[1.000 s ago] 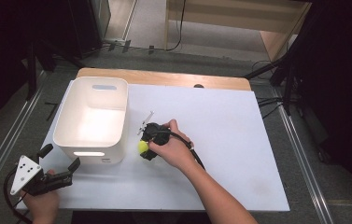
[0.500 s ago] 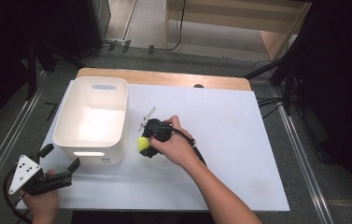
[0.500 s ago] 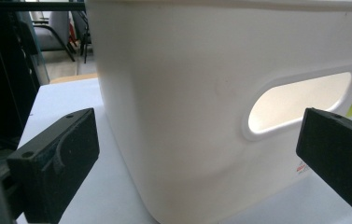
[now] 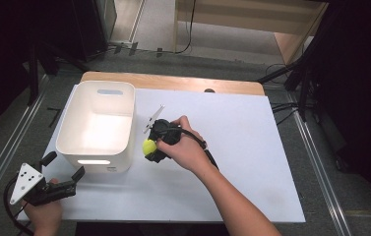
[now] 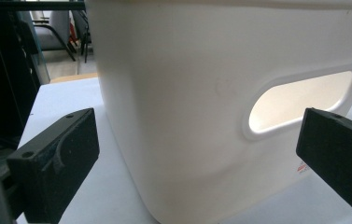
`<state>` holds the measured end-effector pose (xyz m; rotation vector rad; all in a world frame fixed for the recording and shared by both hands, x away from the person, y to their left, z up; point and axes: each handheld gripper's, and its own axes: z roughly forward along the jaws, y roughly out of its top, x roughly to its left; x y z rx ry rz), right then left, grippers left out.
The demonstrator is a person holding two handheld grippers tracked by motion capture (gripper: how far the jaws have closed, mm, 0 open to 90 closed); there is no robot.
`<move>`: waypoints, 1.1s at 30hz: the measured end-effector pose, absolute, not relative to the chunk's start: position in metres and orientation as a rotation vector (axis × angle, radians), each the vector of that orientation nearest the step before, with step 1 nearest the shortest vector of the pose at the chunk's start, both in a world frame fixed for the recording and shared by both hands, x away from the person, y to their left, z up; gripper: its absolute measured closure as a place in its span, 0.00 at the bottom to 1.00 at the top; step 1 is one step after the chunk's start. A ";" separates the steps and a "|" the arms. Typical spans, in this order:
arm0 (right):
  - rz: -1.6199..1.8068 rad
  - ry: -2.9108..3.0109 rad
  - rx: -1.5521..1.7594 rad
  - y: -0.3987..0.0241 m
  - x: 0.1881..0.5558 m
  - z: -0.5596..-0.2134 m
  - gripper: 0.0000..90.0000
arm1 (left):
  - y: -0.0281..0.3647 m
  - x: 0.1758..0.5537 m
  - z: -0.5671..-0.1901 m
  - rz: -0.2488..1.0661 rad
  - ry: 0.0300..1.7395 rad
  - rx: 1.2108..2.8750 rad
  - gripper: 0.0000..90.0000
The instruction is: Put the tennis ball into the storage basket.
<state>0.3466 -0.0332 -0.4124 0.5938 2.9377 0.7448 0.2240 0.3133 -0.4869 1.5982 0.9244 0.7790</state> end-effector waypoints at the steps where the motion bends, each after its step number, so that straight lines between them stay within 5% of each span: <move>1: 0.736 2.955 0.583 -0.033 0.347 -0.408 0.26 | 0.313 0.224 -0.487 0.780 0.925 1.598 0.00; 33: 0.742 2.956 0.455 -0.011 0.351 -0.346 0.26 | 0.313 0.224 -0.487 0.778 0.925 1.595 0.00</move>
